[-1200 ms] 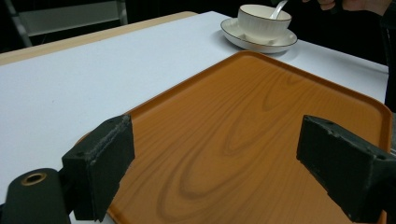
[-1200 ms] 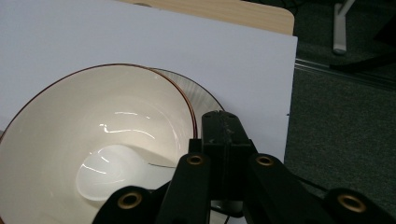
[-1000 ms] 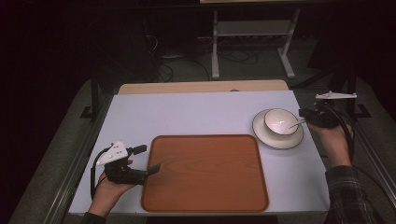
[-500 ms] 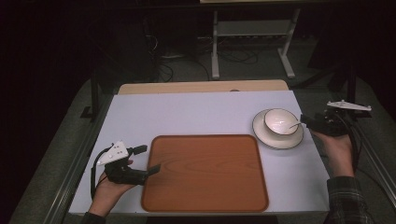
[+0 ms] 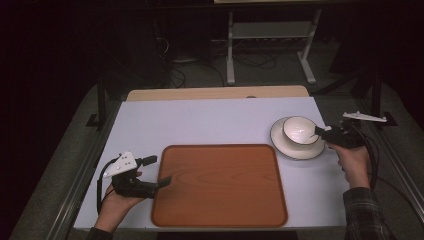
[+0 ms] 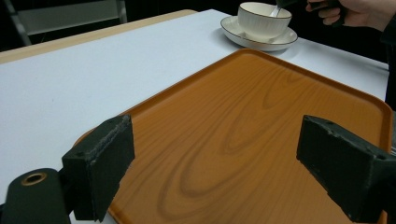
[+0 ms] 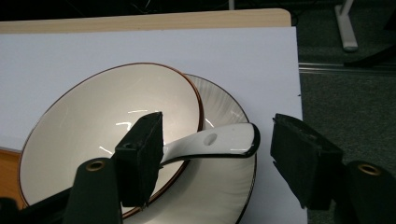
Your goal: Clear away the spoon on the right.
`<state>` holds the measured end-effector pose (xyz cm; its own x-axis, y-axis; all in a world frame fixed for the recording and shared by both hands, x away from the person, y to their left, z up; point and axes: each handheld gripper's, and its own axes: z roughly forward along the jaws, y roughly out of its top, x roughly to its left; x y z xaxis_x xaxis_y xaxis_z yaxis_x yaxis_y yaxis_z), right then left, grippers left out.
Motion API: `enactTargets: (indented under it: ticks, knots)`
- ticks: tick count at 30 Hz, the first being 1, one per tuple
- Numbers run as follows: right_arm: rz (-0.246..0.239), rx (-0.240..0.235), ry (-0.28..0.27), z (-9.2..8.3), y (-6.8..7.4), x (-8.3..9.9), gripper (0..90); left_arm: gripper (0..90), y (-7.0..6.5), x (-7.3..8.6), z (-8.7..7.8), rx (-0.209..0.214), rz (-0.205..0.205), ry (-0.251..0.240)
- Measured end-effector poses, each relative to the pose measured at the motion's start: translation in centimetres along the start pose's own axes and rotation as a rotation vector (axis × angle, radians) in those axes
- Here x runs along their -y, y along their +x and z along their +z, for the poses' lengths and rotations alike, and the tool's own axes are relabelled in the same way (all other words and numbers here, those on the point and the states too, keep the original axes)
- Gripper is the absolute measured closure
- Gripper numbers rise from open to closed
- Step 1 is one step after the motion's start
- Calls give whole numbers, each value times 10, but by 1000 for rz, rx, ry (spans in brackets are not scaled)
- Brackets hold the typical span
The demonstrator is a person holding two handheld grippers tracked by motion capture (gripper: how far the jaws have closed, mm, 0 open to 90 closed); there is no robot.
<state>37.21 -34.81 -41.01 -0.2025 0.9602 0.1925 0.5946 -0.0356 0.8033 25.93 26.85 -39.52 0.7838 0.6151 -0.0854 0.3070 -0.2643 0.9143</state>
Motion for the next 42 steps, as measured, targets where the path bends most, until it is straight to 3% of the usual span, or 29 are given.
enactTargets:
  ticks: [6,22,33,42]
  knots:
    - [17,-23,3,5,0,2,361,108,0,0,0,-2,0,1]
    - [-1,-36,8,7,4,1,495,108,0,0,-1,-6,-1,1]
    - [-34,-46,-50,-7,14,-12,648,108,0,0,-1,-6,1,0]
    - [-58,-86,-83,-11,25,-21,743,108,0,0,-2,-5,0,-3]
